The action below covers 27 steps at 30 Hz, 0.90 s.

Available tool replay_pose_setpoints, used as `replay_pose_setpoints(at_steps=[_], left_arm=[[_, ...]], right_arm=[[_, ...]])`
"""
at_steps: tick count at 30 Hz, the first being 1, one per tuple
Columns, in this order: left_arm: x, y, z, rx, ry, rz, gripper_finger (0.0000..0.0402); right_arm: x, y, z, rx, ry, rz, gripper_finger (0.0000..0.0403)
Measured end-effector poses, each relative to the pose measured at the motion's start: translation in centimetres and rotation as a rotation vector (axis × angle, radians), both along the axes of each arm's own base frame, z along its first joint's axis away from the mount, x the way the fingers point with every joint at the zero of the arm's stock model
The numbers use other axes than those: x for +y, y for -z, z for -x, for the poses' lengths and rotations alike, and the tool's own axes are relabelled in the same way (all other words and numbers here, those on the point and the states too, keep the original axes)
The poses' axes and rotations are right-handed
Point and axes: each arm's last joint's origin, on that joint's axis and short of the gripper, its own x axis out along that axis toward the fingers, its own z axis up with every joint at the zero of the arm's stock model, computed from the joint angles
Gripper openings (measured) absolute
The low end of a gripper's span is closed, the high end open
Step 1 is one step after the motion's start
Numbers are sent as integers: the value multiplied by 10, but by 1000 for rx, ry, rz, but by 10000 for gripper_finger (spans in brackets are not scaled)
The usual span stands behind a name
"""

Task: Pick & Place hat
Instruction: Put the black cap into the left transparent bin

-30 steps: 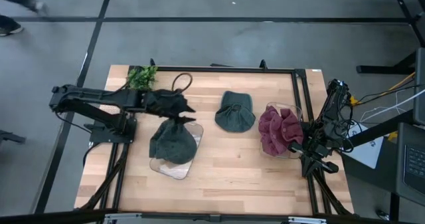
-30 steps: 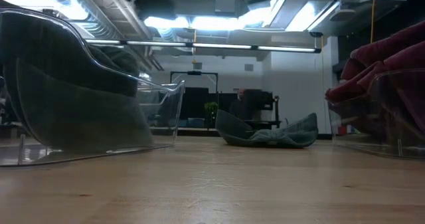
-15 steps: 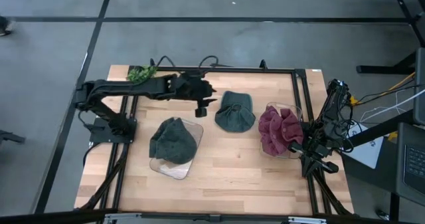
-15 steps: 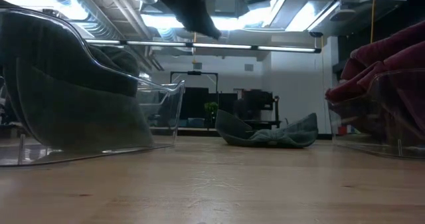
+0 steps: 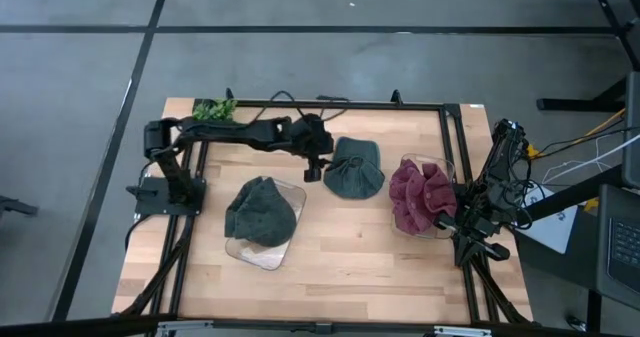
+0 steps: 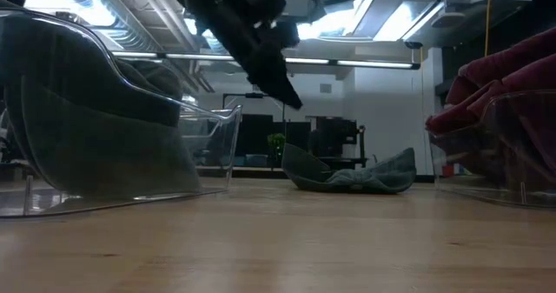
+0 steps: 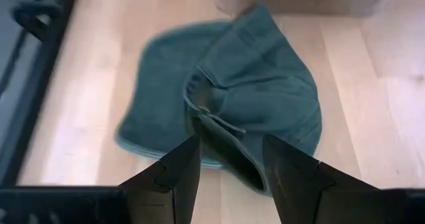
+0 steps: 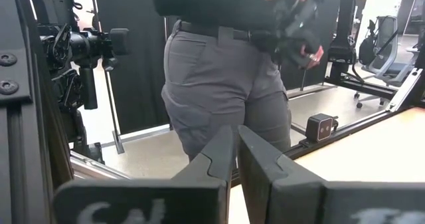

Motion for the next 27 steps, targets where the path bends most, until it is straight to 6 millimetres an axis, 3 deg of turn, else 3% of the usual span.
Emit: replay_pose_setpoints(at_steps=[4, 9, 13, 27], left_arm=[[-6, 19, -11, 27, 23, 7, 157], [-14, 26, -21, -7, 62, -11, 157], [-11, 31, -24, -15, 79, -43, 157], [2, 80, -29, 127, 69, -26, 157]], right_arm=[[0, 0, 0, 0, 0, 0, 24], [0, 0, 0, 0, 0, 0, 24], [0, 0, 0, 0, 0, 0, 24], [0, 0, 0, 0, 0, 0, 24]])
